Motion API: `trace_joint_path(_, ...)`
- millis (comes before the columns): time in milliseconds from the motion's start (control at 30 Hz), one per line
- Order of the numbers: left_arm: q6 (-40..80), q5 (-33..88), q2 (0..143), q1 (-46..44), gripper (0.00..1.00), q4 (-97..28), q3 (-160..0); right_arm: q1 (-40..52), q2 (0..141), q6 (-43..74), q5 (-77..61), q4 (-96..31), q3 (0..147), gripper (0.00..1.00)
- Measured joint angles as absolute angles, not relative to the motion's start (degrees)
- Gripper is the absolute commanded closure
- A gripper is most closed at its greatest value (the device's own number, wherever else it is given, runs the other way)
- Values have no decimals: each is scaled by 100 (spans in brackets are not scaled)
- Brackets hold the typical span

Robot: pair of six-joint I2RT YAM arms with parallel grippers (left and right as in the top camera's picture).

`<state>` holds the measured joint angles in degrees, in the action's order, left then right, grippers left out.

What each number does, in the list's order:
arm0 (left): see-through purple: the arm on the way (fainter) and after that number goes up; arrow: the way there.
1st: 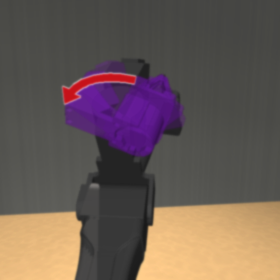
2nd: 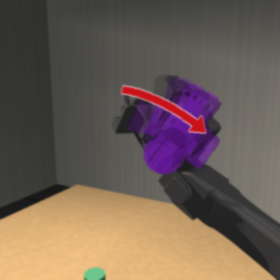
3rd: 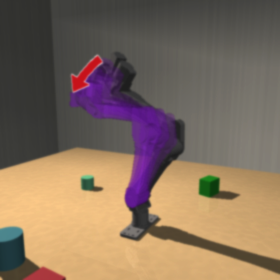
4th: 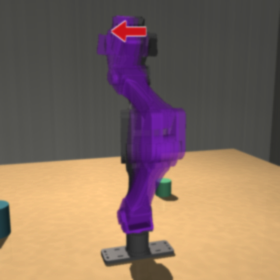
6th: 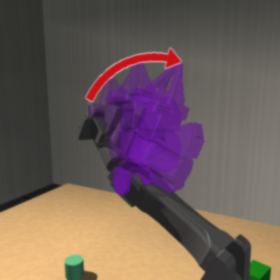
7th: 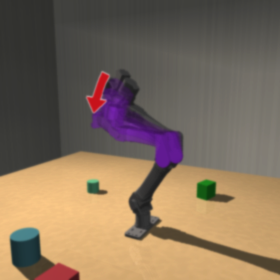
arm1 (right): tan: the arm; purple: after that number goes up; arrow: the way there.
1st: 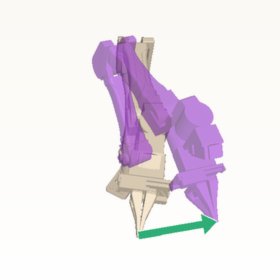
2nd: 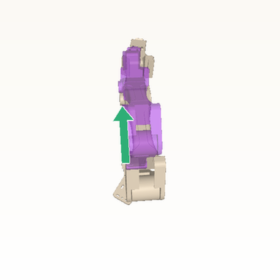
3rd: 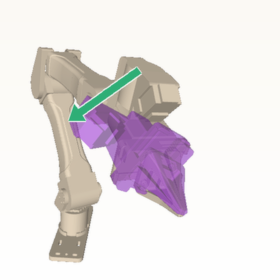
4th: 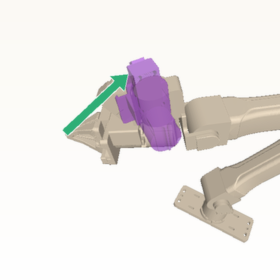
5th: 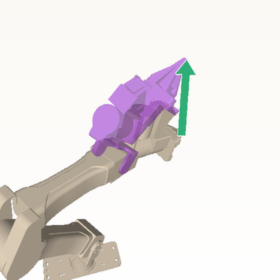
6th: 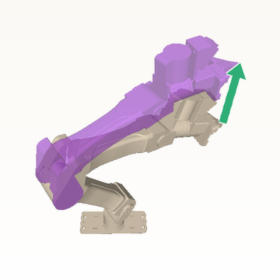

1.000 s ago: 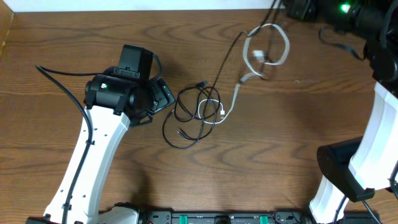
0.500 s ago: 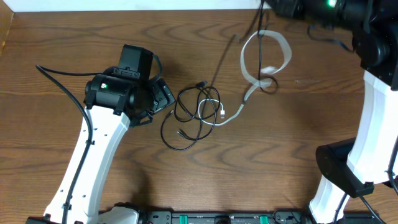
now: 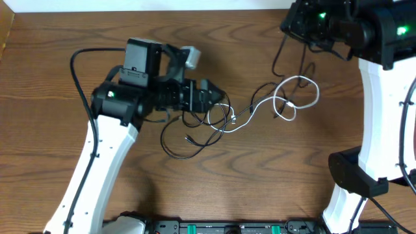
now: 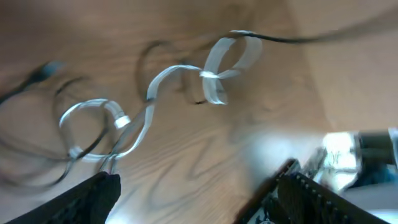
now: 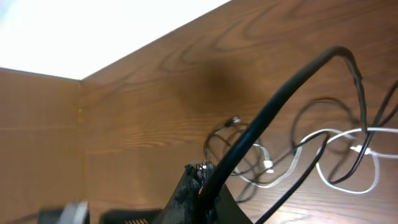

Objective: Untangle cables

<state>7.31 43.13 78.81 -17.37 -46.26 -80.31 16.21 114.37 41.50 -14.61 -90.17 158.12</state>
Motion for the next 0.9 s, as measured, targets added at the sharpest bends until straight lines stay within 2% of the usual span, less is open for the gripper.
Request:
trace_joint_path(233,532,4381,7627,-2438,14,-3607,-8031,1621,11448,4598,-2204,-8656,15683,98)
trace_joint_path(633,788,2823,7627,-3020,16,-2349,-8031,1623,11448,4818,-4066,-8578,15677,99)
trace_joint_path(700,840,2744,7627,-3020,25,-2281,-8031,1625,11448,4823,-4263,-8578,15679,98)
trace_joint_path(800,937,2633,7627,-3020,50,-2250,-8031,1632,11448,4836,-4469,-8578,15679,98)
trace_joint_path(900,1024,2574,7627,-3020,87,-2246,-8031,1634,11448,4840,-4560,-8578,15677,99)
